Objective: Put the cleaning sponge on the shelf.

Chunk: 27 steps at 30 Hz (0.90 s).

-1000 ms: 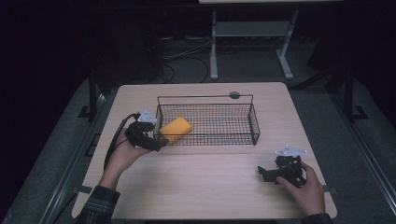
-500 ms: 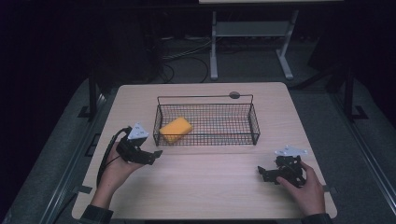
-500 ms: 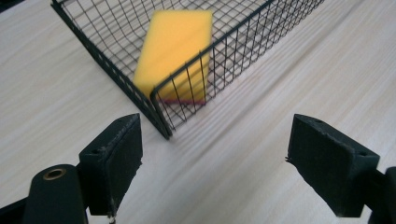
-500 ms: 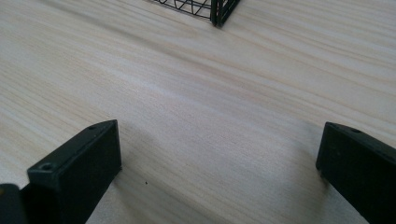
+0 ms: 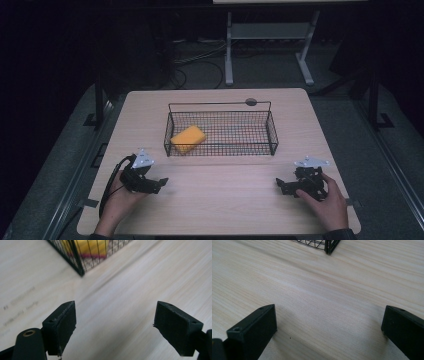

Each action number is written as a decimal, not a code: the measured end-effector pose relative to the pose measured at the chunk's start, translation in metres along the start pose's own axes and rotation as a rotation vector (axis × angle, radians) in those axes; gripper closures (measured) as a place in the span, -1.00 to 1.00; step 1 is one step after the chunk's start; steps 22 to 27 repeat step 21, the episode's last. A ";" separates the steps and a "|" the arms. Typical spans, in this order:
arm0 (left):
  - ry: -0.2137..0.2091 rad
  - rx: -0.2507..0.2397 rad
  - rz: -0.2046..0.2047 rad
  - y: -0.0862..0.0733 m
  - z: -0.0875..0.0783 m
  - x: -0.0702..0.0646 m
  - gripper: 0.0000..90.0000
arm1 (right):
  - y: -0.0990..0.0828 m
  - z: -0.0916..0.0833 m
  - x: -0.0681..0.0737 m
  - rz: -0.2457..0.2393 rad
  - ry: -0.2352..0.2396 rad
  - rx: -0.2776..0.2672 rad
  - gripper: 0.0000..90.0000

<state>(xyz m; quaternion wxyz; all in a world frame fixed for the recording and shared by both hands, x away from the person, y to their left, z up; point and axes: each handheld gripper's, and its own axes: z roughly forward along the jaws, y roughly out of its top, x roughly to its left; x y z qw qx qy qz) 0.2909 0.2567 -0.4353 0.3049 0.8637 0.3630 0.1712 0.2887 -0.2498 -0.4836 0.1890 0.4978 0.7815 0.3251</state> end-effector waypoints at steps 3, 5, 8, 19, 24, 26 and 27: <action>0.008 0.020 -0.006 -0.009 0.003 -0.001 -0.62 | 0.000 0.000 0.000 0.000 0.000 0.000 -1.00; -0.002 0.028 -0.012 -0.015 0.005 -0.001 -0.62 | 0.000 0.000 0.000 0.000 0.000 0.000 -1.00; -0.009 0.045 -0.010 -0.022 0.008 -0.002 -0.63 | 0.000 0.000 0.000 0.000 0.000 0.000 -1.00; -0.037 -0.013 -0.058 -0.037 0.011 0.001 -0.70 | 0.000 0.000 0.000 0.000 0.000 0.000 -1.00; -0.039 -0.023 -0.054 -0.039 0.011 0.001 -0.70 | 0.000 0.000 0.000 0.000 0.000 0.000 -1.00; -0.039 -0.023 -0.054 -0.039 0.011 0.001 -0.70 | 0.000 0.000 0.000 0.000 0.000 0.000 -1.00; -0.039 -0.023 -0.054 -0.039 0.011 0.001 -0.70 | 0.000 0.000 0.000 0.000 0.000 0.000 -1.00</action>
